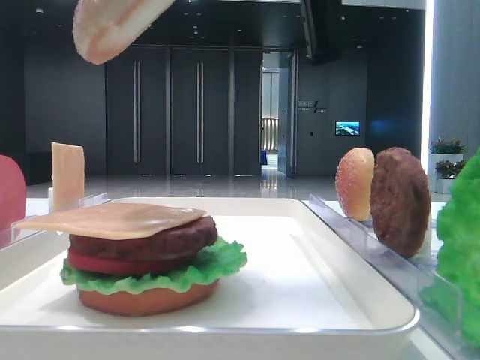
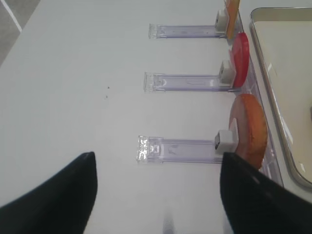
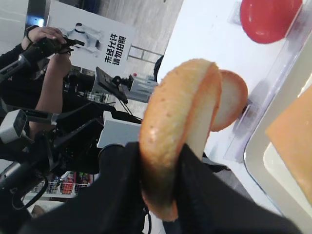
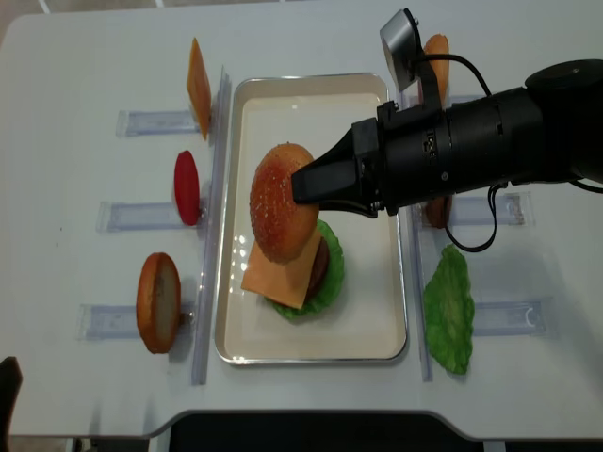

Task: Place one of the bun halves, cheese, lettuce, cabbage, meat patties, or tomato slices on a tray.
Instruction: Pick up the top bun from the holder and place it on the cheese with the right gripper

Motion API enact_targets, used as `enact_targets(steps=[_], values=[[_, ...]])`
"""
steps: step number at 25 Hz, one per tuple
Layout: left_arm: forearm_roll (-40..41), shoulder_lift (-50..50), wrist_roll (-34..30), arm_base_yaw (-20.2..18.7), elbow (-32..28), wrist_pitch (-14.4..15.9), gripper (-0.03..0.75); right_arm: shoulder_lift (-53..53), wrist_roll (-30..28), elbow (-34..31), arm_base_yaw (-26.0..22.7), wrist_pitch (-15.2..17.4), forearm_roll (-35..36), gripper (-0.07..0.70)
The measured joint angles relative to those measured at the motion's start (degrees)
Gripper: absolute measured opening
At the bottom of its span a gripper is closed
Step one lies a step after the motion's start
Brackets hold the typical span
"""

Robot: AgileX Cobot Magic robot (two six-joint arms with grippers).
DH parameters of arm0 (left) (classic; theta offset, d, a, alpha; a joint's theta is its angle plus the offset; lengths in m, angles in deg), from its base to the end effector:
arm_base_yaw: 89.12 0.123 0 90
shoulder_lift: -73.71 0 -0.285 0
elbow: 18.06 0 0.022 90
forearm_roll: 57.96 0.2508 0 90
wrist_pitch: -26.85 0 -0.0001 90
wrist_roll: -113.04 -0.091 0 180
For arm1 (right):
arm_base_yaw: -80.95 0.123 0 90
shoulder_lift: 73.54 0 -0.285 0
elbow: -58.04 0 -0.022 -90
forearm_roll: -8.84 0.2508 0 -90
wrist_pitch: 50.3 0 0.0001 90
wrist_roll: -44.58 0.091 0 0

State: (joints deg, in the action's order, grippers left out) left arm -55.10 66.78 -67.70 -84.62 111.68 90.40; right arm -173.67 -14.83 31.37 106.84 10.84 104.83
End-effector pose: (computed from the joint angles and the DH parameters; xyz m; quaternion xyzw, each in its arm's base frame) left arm -0.0062 0.0036 0.2653 -0.0299 0.8685 0.0475 0.4926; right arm 0.2391 0.2042 0.2513 -0.1560 0.7640 0.6112 0.1357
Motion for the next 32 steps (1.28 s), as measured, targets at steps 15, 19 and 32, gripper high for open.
enact_targets(steps=[15,19,32], values=[[0.0,0.0,0.0,0.0,0.0,0.0,0.597,-7.3,-4.7,0.0,0.0,3.9,2.6,0.162],[0.0,0.0,0.0,0.0,0.0,0.0,0.597,-9.0,-5.8,0.0,0.2,5.0,2.8,0.162],[0.0,0.0,0.0,0.0,0.0,0.0,0.597,-14.3,-9.5,-0.2,1.4,7.2,6.9,0.162]])
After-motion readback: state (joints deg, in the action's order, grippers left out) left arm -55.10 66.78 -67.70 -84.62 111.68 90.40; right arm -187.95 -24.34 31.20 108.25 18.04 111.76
